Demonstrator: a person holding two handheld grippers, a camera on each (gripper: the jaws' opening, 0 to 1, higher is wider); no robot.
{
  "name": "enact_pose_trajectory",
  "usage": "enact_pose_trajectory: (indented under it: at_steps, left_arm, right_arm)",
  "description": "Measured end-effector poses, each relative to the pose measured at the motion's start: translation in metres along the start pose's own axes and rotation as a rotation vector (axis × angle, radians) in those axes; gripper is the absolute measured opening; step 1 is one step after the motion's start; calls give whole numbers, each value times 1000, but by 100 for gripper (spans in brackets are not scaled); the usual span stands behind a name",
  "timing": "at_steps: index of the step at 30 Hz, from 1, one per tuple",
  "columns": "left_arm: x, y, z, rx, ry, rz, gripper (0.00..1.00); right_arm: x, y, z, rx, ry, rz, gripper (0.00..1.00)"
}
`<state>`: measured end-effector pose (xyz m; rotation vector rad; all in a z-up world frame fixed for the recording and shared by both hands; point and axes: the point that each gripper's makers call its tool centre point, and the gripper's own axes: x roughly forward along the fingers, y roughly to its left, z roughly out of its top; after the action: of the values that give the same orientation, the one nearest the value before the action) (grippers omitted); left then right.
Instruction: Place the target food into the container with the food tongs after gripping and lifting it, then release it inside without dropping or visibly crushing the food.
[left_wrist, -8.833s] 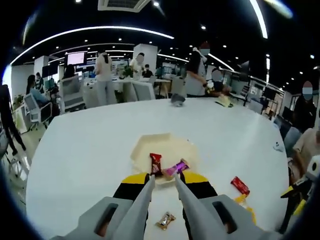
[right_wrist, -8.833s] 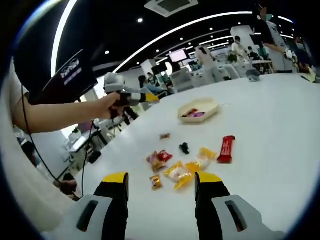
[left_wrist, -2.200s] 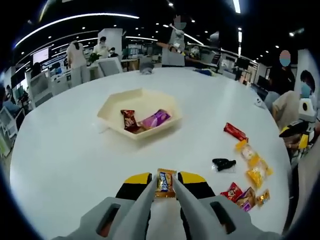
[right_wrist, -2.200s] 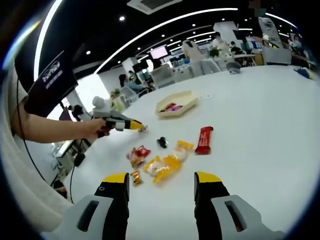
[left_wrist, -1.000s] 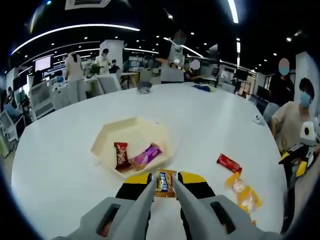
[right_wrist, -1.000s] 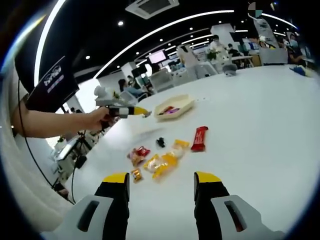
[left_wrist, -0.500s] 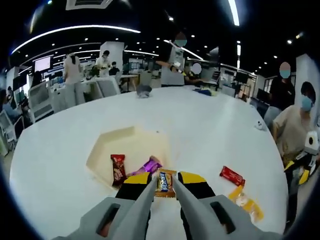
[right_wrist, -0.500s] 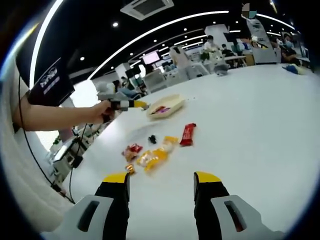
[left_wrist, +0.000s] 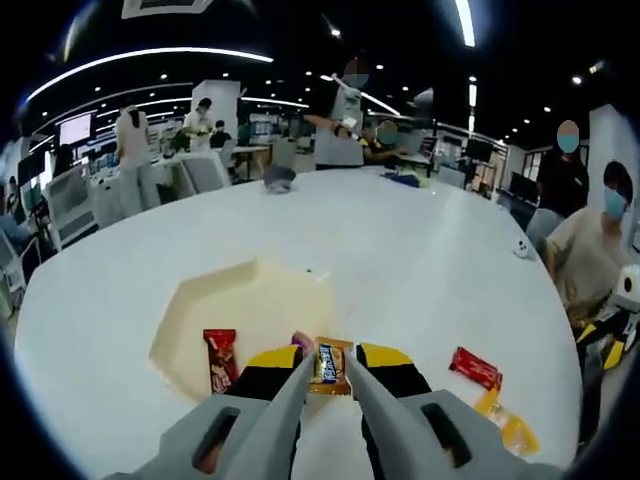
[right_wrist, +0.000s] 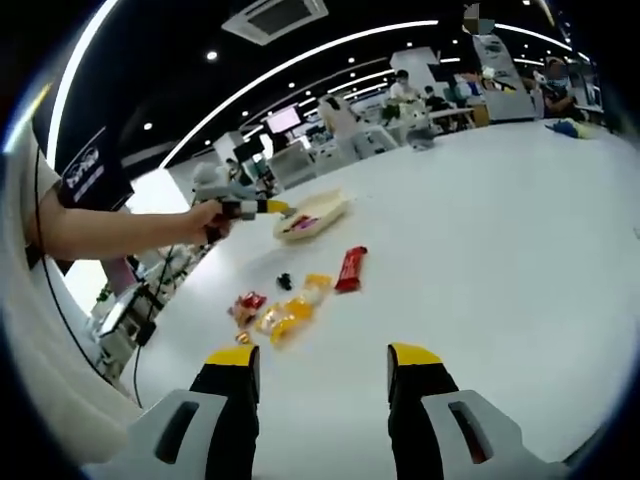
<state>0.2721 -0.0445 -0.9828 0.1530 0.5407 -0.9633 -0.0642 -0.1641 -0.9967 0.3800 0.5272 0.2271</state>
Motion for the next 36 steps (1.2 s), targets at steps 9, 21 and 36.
enact_pose_trajectory:
  at_steps: [9,21,36]
  left_arm:
    - [21,7,-4,9,29,-6,19]
    - [30,12,-9,3,46,-3,20]
    - [-12,3,-11,-31,-3,9,22]
  right_arm:
    - [-1,-17,1,24,4,-36,52]
    - [2,-23,3,36,8,-49,52]
    - [11,-10,8,14,-6,3,52]
